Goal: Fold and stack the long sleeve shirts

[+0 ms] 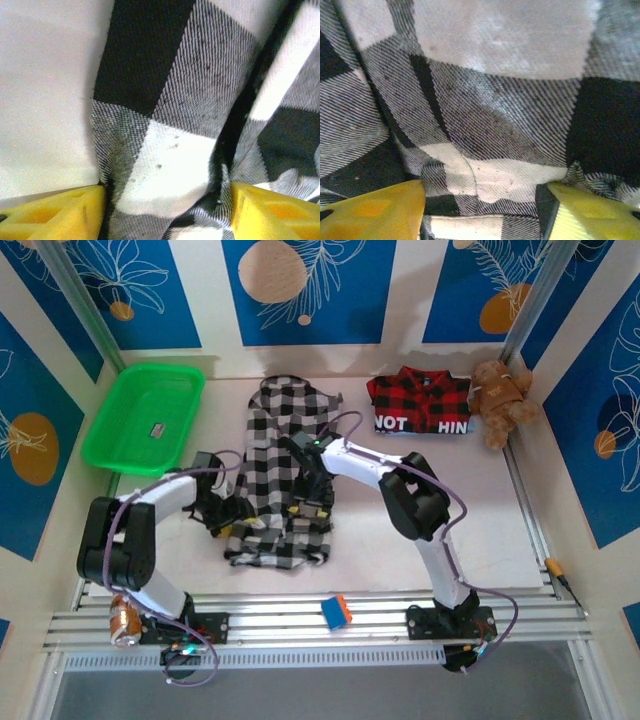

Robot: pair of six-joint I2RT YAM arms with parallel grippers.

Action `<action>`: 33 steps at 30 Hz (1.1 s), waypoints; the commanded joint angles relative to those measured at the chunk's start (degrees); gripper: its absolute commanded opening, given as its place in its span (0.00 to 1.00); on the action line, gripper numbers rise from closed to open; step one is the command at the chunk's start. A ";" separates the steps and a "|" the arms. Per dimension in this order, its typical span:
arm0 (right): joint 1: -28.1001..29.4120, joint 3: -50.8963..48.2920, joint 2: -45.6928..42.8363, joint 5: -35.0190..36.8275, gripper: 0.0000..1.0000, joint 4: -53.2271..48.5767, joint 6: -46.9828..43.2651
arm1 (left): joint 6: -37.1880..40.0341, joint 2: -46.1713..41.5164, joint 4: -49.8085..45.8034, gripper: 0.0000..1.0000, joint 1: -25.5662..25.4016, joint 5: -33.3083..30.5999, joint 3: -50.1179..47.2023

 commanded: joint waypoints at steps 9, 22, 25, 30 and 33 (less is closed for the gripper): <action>-1.59 -15.84 -24.55 -2.67 0.75 -2.08 -4.44 | -6.04 -12.62 -10.51 0.81 -1.65 -2.41 -3.24; -3.43 -36.52 -27.11 -16.74 0.72 10.92 -9.03 | -8.60 -17.86 -11.60 0.76 -4.02 0.26 -11.57; -2.68 -37.16 -26.55 -18.11 0.70 12.05 -8.84 | -10.60 -18.28 -9.92 0.74 -5.80 0.71 -12.90; -1.15 -37.38 -24.28 -19.12 0.67 12.81 -8.80 | -12.54 -17.32 -6.22 0.70 -6.91 2.02 -14.83; -0.69 -37.17 -23.29 -19.74 0.64 13.13 -9.02 | -13.47 -16.29 -4.05 0.68 -7.08 2.66 -14.56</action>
